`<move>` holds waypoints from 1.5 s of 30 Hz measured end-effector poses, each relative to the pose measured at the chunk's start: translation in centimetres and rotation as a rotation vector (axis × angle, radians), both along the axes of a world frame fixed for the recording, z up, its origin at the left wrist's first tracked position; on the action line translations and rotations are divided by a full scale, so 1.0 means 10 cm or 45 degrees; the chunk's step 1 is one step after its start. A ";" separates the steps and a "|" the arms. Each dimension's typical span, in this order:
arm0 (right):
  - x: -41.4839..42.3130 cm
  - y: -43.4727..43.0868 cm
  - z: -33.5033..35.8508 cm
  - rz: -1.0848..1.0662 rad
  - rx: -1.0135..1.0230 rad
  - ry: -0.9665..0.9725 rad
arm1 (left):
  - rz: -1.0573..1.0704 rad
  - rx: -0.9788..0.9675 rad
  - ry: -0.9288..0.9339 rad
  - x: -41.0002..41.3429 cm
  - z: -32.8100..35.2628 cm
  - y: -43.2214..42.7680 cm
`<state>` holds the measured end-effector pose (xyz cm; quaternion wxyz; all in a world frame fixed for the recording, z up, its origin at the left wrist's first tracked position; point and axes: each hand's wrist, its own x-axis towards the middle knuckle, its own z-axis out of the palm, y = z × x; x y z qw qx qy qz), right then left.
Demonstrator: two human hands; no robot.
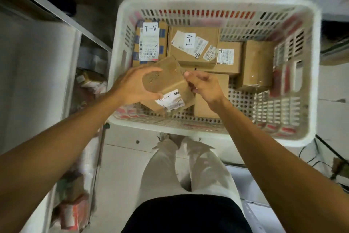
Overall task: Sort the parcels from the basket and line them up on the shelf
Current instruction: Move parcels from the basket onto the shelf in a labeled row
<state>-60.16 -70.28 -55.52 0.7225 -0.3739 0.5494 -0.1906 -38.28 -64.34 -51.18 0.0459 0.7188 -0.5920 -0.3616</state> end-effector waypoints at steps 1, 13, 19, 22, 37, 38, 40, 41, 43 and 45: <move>-0.01 -0.01 0.07 0.033 -0.029 0.001 | 0.097 -0.015 0.056 0.05 0.10 0.01; 0.40 0.08 0.65 -0.013 -0.266 0.027 | 0.678 -0.286 0.426 0.57 0.93 0.43; 0.74 0.33 0.97 0.091 -0.205 -0.007 | 0.869 -0.417 0.657 0.80 1.19 0.91; 0.85 0.49 1.20 0.168 -0.237 -0.059 | 0.939 -0.486 0.705 0.93 1.34 1.06; 1.38 0.71 2.12 0.086 -0.501 -0.233 | 1.250 -0.880 0.993 1.18 2.13 1.56; 1.43 0.72 2.17 0.055 -0.495 -0.229 | 1.259 -0.898 1.006 1.21 2.16 1.58; 1.51 0.76 2.30 -0.003 -0.489 -0.240 | 1.292 -0.934 1.034 1.24 2.23 1.62; 1.55 0.77 2.36 -0.021 -0.480 -0.268 | 1.311 -0.958 1.046 1.25 2.28 1.64; 1.59 0.77 2.41 -0.029 -0.447 -0.330 | 1.364 -1.003 1.060 1.27 2.34 1.66; 1.62 0.76 2.49 0.052 -0.427 -0.416 | 1.415 -1.058 1.061 1.29 2.40 1.69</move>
